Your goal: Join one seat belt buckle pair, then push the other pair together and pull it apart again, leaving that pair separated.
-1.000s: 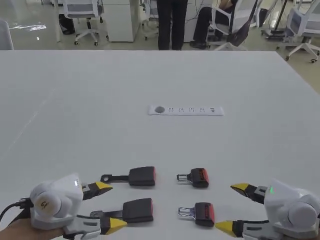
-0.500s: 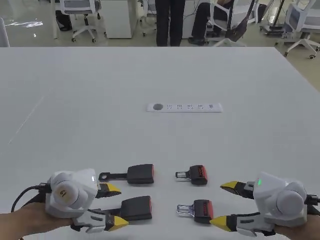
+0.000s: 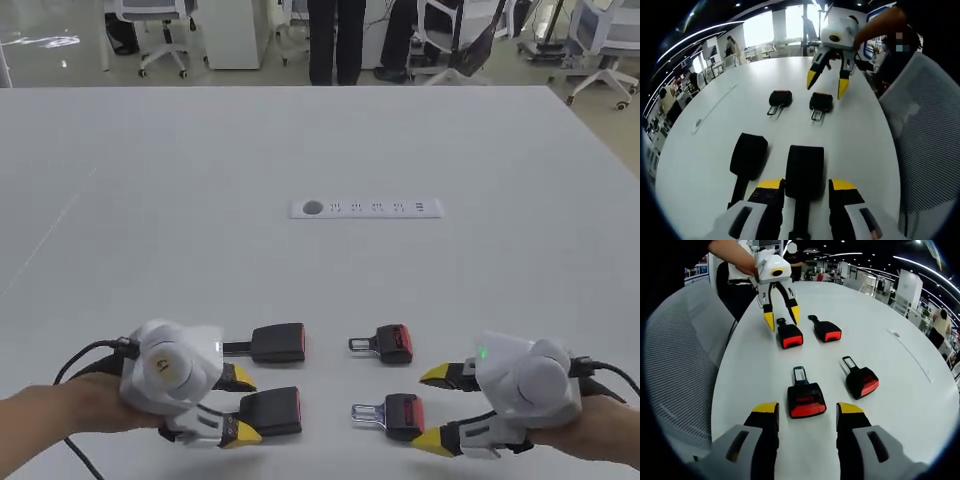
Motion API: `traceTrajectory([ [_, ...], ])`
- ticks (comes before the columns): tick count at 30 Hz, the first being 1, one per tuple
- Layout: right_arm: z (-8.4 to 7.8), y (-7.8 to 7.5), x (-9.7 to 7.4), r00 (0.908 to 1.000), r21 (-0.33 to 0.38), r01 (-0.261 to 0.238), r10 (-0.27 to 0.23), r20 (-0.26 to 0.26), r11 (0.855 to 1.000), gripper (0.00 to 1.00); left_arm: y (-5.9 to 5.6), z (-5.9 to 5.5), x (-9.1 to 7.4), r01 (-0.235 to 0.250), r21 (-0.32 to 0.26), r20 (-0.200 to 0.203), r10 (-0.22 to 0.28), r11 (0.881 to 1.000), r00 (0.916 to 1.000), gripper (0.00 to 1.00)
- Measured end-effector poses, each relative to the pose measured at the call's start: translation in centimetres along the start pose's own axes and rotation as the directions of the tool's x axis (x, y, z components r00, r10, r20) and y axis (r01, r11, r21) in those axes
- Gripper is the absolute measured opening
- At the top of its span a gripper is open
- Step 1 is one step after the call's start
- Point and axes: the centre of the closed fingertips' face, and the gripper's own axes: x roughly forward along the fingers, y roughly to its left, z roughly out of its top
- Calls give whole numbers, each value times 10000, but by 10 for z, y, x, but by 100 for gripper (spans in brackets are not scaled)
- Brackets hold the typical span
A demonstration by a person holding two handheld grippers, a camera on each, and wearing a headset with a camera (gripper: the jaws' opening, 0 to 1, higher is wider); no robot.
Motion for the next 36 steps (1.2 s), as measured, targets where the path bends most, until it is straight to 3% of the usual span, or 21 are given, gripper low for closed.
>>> traceTrajectory([
  [9,-8,0,8,9953,-393,-529,495,-837,9978,36,1,-3,5,330,125,-440,-324,9994,9985,35],
  [19,-11,3,14,9851,-557,-1000,910,-1457,9934,32,6,-17,13,632,726,-1204,-542,9954,9912,33],
  [24,-13,4,14,9824,-671,-1114,997,-1578,9915,32,7,-24,16,697,650,-1453,-597,9954,9876,33],
  [27,-13,4,13,9802,-770,-1194,1052,-1677,9899,32,9,-27,16,760,375,-1388,-701,9964,9878,33],
  [29,-13,3,14,9792,-810,-1231,1078,-1721,9891,32,7,-25,16,843,651,-1440,-742,9943,9868,33],
  [36,-14,4,15,9766,-931,-1355,1171,-1807,9864,32,7,-26,17,845,525,-1521,-757,9950,9855,32],
])
